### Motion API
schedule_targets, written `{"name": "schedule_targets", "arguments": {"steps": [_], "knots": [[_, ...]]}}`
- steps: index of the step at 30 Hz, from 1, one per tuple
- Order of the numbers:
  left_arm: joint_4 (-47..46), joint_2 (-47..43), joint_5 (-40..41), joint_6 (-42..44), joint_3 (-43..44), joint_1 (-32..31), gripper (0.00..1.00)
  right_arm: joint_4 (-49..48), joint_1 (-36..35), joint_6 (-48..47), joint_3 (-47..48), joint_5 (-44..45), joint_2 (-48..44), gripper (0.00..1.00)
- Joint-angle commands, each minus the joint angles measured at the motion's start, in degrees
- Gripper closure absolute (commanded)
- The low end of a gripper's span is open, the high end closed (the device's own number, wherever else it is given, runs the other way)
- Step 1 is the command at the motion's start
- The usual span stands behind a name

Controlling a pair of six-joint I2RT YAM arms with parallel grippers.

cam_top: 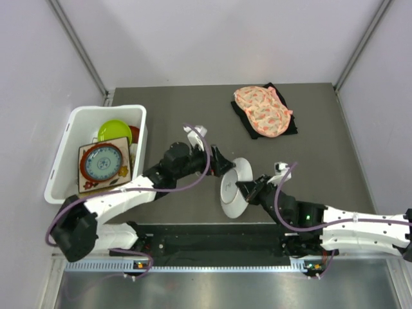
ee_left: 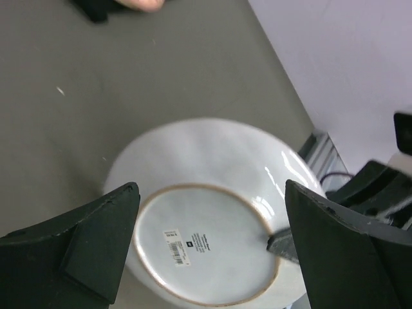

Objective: Place the plates into the plastic bin on the countertop
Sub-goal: Pick up the plate from the corner of the board, then place the plate in the plastic bin.

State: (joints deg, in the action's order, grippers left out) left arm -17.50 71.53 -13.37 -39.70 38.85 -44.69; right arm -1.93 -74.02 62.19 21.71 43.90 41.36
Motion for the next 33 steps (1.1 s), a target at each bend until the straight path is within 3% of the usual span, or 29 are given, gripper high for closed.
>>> {"name": "schedule_targets", "arguments": {"steps": [1,4,8,19,25,33], "knots": [[14.7,-5.9,6.6,4.1,9.8,2.6,0.01,-4.3,0.7,-17.0,11.4,-3.7,1.3,1.0],[21.1,-5.4,4.6,3.1,14.4,2.6,0.01,1.5,0.7,-27.7,18.7,-8.5,6.7,1.0],[21.1,-4.2,-0.5,-1.9,15.3,3.0,0.01,4.2,0.7,-36.9,24.7,-12.5,12.6,1.0],[30.2,-2.7,-4.9,-4.6,15.8,4.3,0.01,4.7,0.5,-48.7,27.4,-16.0,17.5,1.0],[30.3,1.9,-13.4,-6.1,15.5,4.3,0.01,4.6,0.3,-54.6,28.4,-15.5,18.6,1.0],[36.1,3.8,-14.2,-3.5,18.2,4.3,0.01,5.8,-0.2,-60.2,29.3,-14.0,19.9,1.0]]}}
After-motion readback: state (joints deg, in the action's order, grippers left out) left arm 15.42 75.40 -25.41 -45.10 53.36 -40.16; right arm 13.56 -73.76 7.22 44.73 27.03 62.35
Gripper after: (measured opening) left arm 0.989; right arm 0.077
